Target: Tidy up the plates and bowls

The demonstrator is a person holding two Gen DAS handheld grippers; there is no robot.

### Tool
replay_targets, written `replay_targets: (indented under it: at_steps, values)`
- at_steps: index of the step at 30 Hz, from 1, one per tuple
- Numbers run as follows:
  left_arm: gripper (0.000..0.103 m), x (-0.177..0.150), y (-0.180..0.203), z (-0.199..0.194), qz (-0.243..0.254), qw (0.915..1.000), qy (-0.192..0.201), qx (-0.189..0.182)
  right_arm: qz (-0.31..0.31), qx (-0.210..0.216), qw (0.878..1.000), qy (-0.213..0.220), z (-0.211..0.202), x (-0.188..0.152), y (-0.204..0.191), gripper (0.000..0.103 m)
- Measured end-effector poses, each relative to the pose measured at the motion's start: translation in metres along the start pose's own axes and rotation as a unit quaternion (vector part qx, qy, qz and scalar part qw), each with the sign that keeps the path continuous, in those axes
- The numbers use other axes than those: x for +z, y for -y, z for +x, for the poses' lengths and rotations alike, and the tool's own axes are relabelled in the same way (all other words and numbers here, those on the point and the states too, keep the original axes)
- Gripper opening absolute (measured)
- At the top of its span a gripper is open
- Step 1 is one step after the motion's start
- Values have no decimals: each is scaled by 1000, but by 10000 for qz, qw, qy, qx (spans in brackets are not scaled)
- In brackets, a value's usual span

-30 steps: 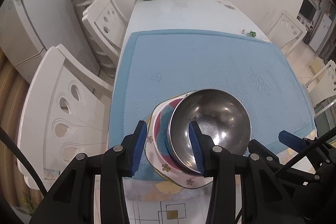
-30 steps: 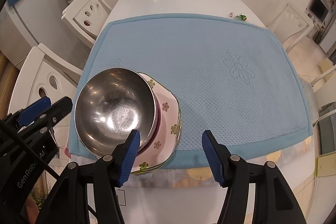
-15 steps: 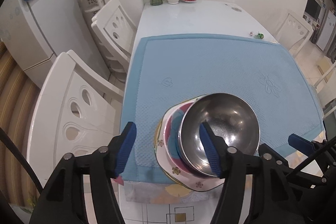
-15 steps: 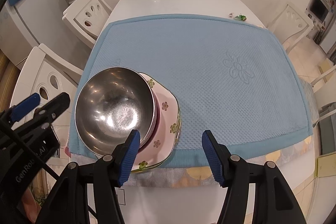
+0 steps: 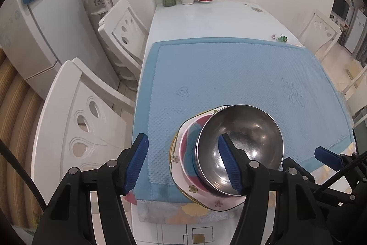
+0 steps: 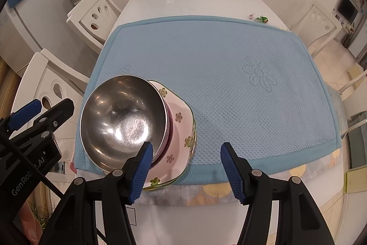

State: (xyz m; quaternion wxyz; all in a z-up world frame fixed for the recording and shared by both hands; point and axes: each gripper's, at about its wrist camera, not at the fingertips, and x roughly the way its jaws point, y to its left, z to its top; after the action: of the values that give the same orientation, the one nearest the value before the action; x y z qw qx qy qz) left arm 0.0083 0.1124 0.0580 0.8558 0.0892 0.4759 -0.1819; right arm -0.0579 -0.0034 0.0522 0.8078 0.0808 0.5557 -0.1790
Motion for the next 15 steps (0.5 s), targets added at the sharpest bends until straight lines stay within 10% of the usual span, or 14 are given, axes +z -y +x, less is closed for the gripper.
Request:
replay_targets:
  at_steps: [15]
  values:
    - [62, 5, -2, 11, 52, 9998, -187, -108, 83, -16, 10000, -17, 5, 8, 2, 59]
